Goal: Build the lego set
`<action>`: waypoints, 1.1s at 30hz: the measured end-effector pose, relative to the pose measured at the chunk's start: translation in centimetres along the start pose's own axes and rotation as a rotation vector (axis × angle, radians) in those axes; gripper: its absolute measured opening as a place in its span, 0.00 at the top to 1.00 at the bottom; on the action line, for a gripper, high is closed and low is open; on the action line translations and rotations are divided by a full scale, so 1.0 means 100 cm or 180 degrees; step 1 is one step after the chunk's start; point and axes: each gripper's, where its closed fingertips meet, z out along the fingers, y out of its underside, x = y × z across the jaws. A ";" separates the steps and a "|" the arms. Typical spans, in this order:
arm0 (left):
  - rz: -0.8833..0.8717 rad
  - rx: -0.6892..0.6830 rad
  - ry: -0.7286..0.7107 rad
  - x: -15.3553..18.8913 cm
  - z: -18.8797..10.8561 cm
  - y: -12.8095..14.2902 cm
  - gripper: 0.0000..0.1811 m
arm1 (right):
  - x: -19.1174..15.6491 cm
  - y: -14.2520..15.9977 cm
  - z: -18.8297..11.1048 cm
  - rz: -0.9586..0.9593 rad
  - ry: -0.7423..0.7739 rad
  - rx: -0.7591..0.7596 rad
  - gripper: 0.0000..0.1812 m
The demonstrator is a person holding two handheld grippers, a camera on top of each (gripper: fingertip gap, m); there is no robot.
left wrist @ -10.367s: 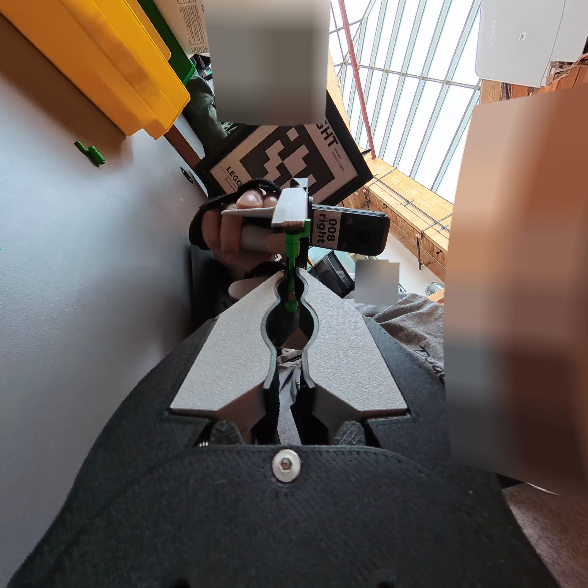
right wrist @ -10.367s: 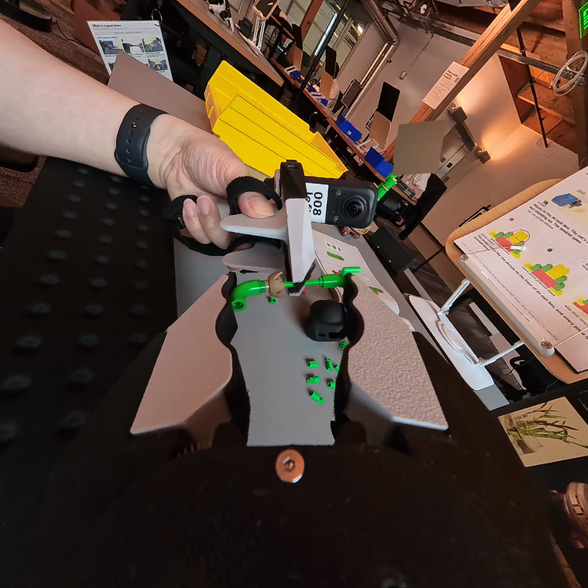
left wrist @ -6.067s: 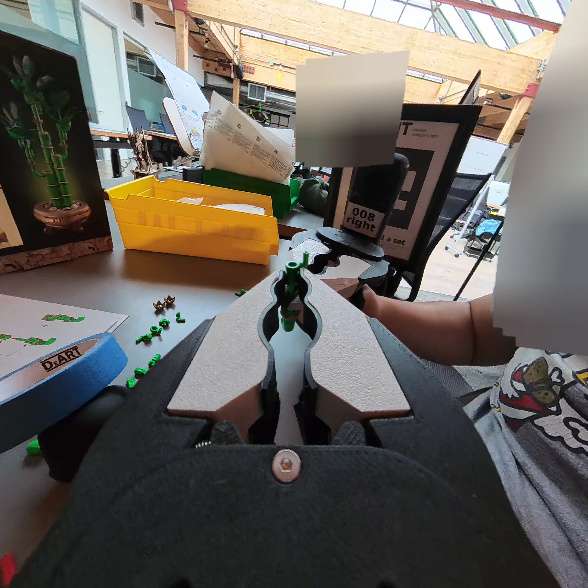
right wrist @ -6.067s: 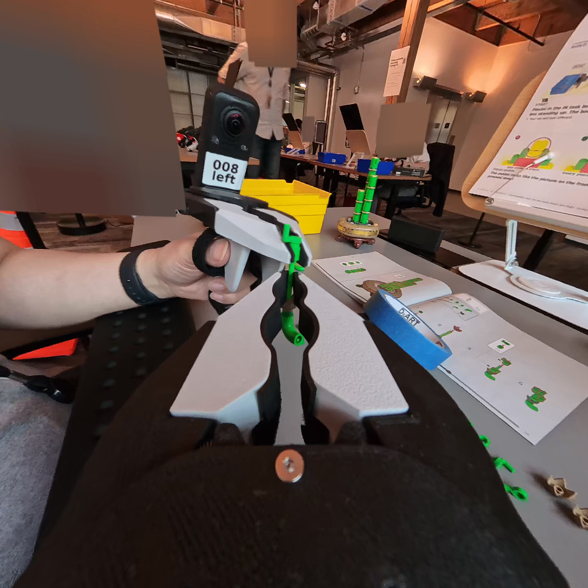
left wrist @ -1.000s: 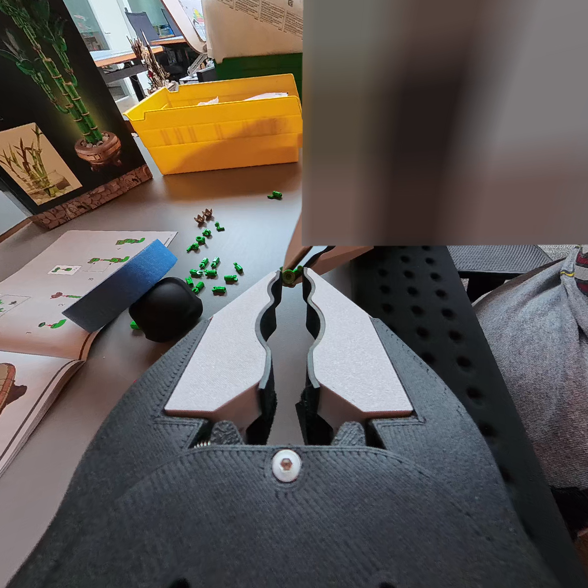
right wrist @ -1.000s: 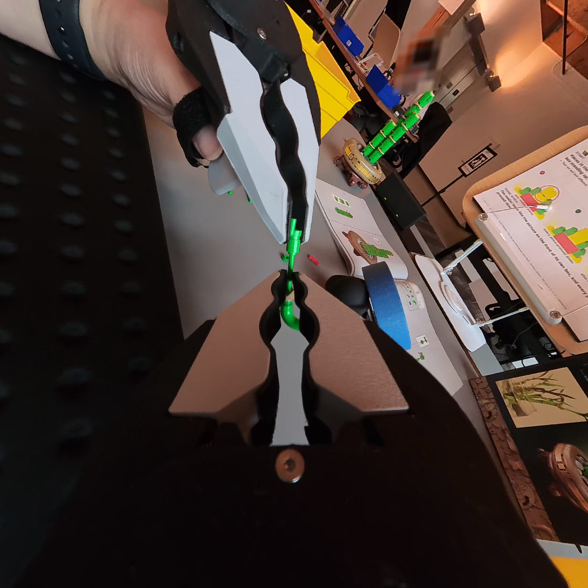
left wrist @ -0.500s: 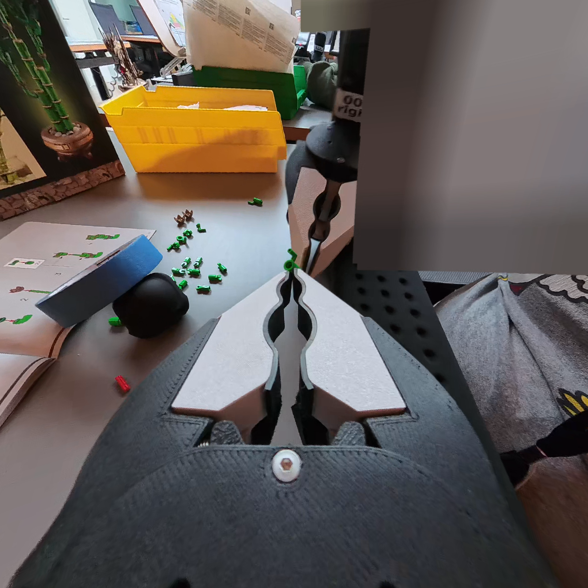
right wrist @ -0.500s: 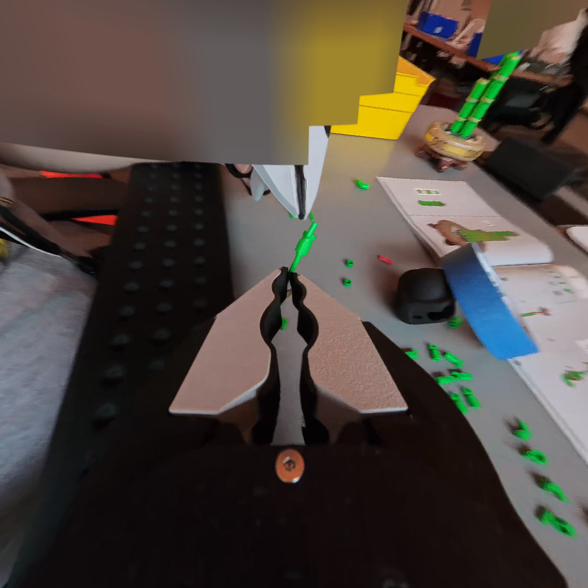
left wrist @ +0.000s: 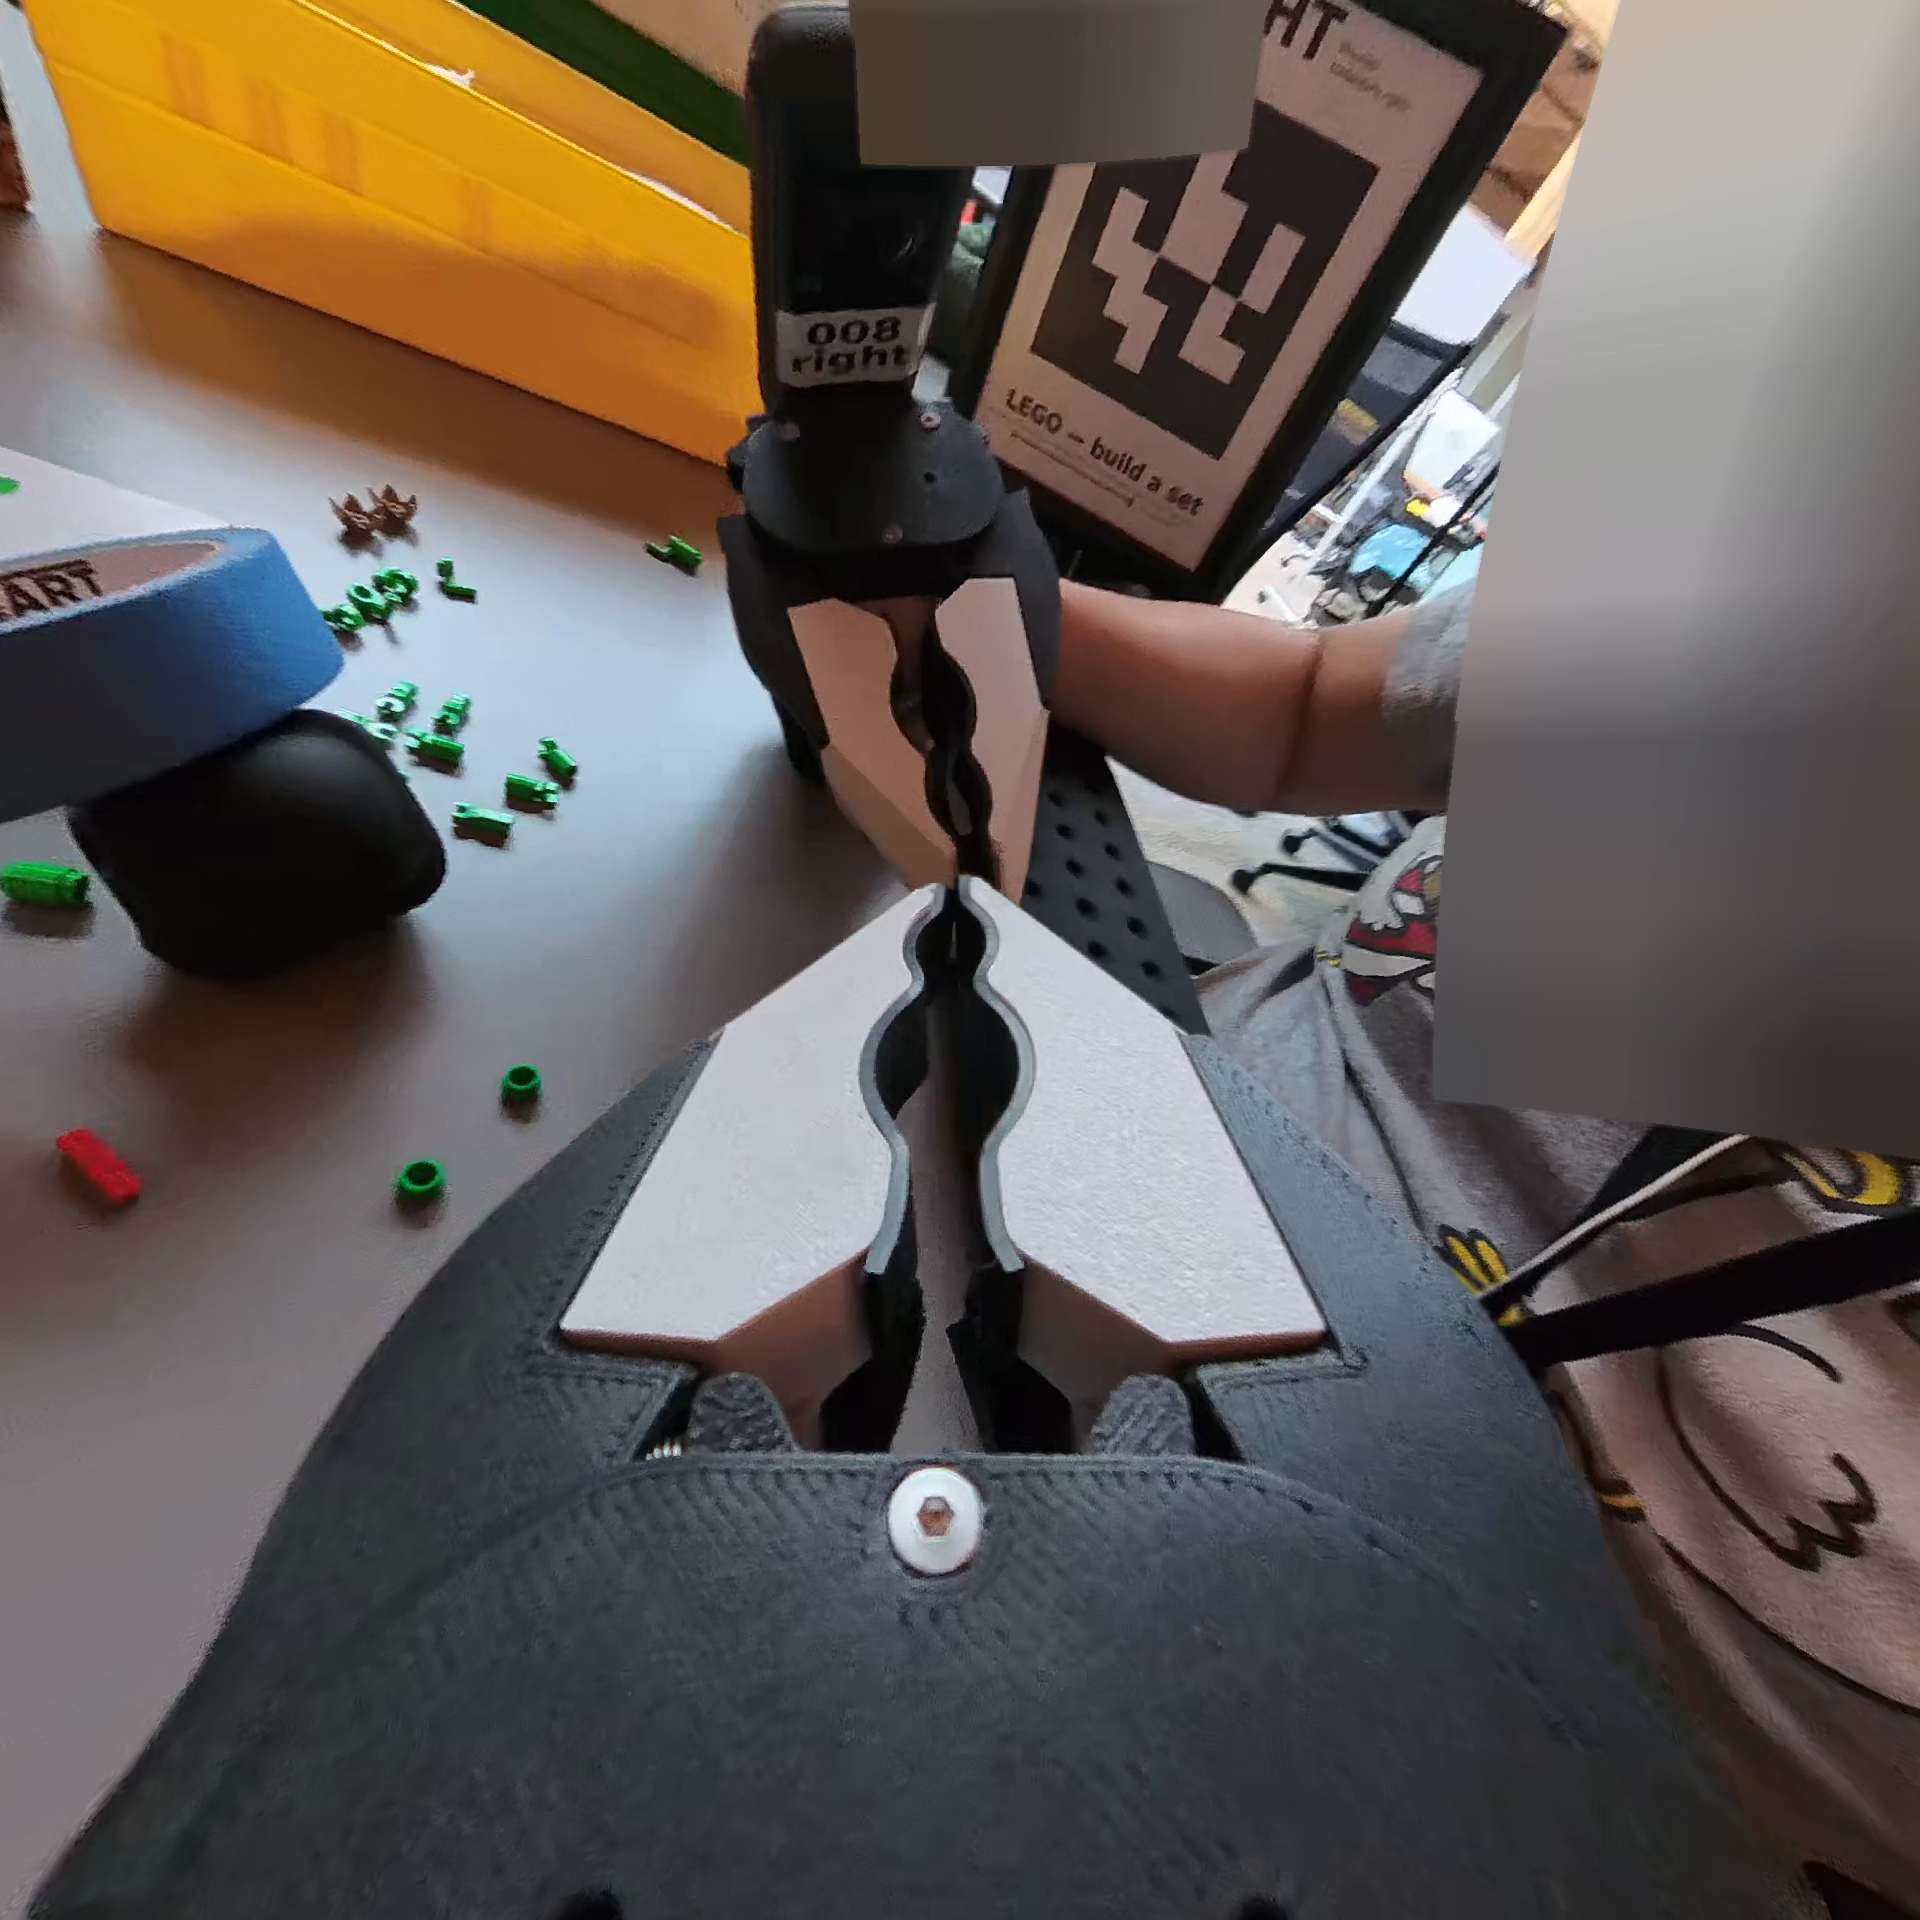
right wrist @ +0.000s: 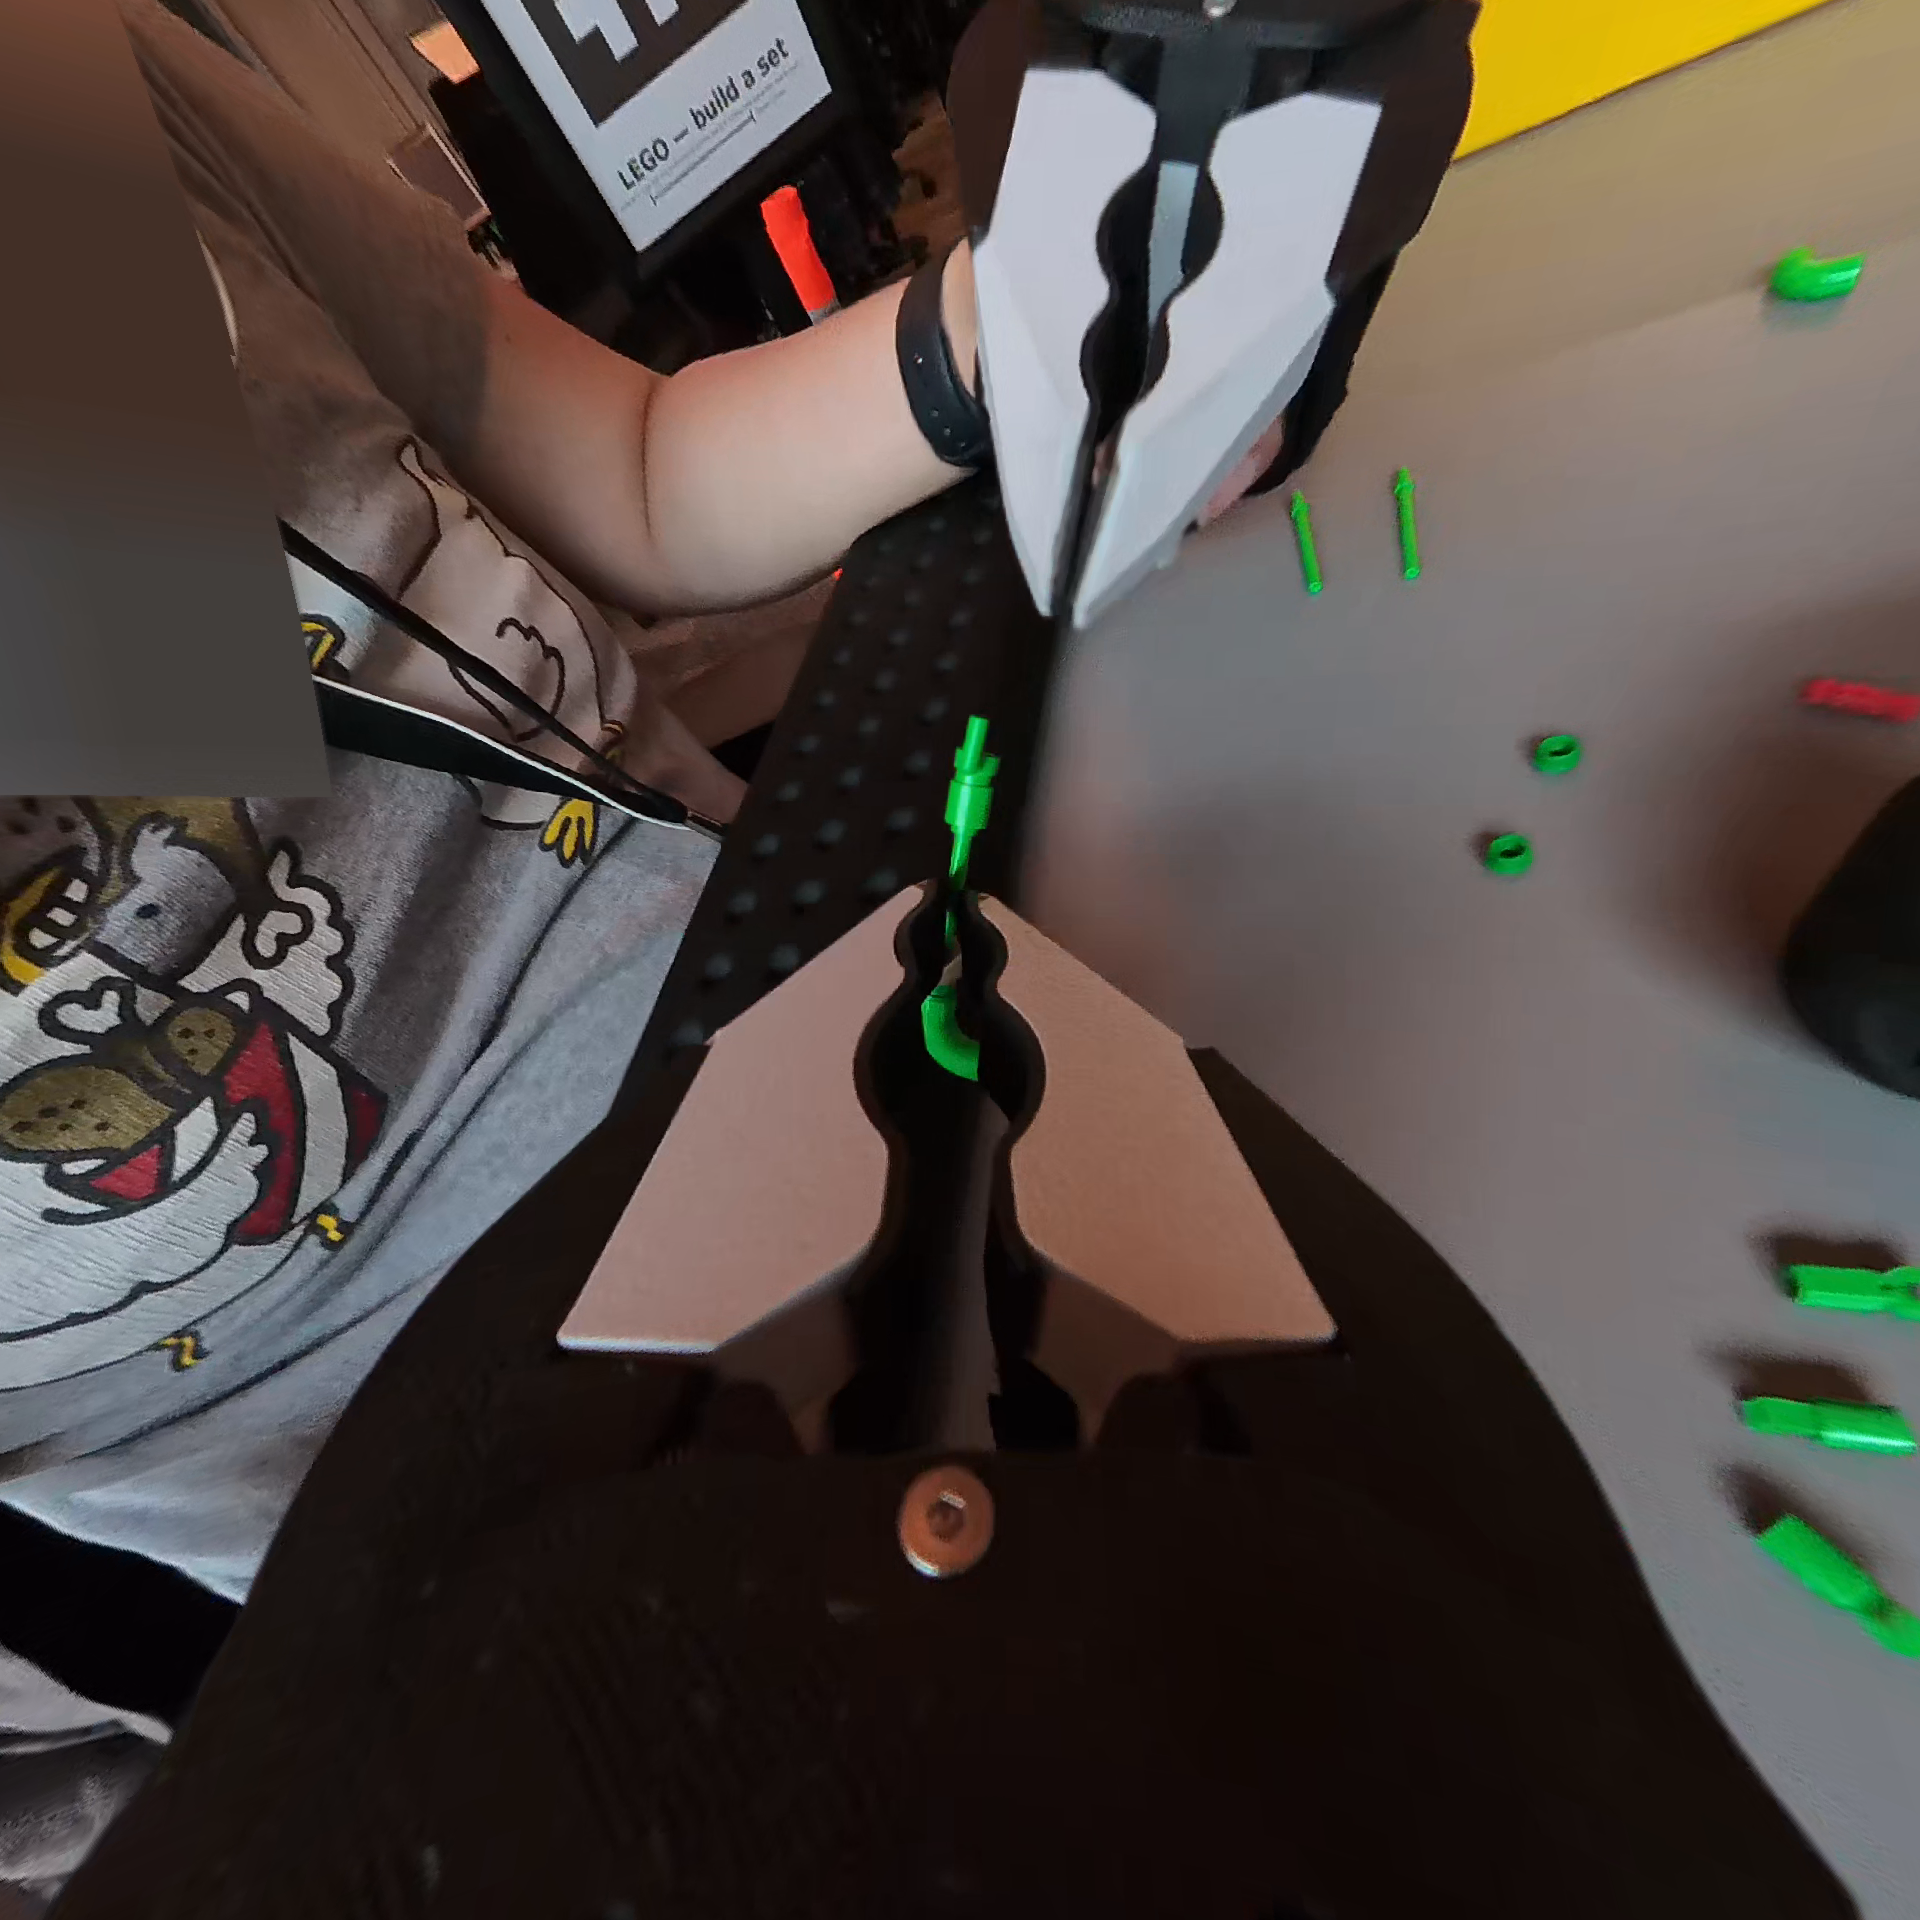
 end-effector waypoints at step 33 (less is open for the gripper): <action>-0.0479 -0.0311 0.0430 -0.011 0.003 0.016 1.00 | 0.007 -0.009 -0.004 0.1377 -0.0808 0.0247 1.00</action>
